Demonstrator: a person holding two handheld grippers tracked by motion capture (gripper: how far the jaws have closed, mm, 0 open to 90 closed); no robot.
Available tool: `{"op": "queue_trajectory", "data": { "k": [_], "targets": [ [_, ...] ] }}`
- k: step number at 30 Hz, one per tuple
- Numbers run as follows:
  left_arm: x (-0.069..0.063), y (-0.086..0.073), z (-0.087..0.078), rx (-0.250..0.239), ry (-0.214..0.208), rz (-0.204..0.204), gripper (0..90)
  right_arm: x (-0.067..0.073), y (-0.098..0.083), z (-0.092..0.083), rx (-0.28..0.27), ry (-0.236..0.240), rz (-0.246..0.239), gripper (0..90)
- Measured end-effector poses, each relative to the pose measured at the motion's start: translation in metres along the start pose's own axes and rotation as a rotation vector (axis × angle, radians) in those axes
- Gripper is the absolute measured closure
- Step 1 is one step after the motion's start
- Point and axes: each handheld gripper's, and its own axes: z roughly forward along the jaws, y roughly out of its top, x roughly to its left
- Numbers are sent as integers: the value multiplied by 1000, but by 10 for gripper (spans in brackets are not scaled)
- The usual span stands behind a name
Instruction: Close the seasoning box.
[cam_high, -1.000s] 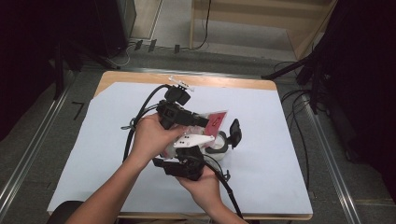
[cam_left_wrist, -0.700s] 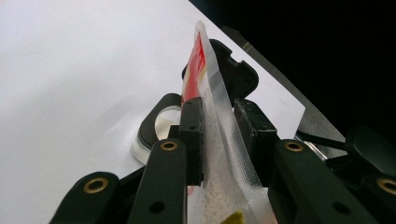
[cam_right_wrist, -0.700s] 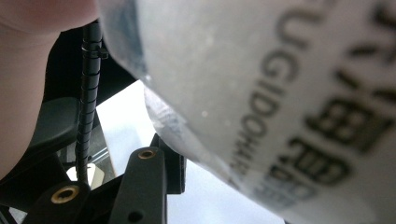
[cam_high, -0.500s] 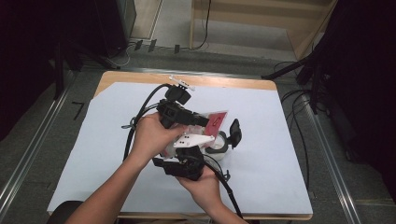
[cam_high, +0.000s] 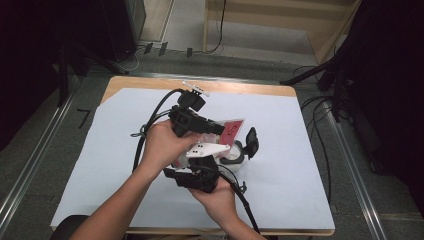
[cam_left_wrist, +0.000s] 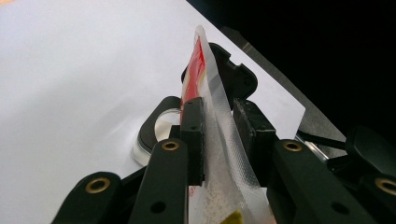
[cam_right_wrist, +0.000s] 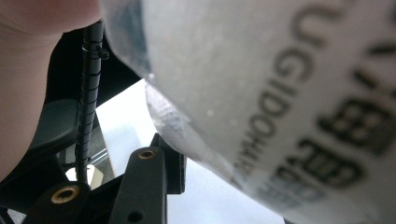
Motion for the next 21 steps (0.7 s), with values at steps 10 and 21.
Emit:
{"op": "queue_trajectory", "data": {
  "k": [10,21],
  "targets": [
    [0,0,1,-1,1,2,753,0,0,0,0,-4,-3,634],
    [-1,0,-1,-14,-2,13,759,0,0,-1,0,-7,-14,635]
  ]
}}
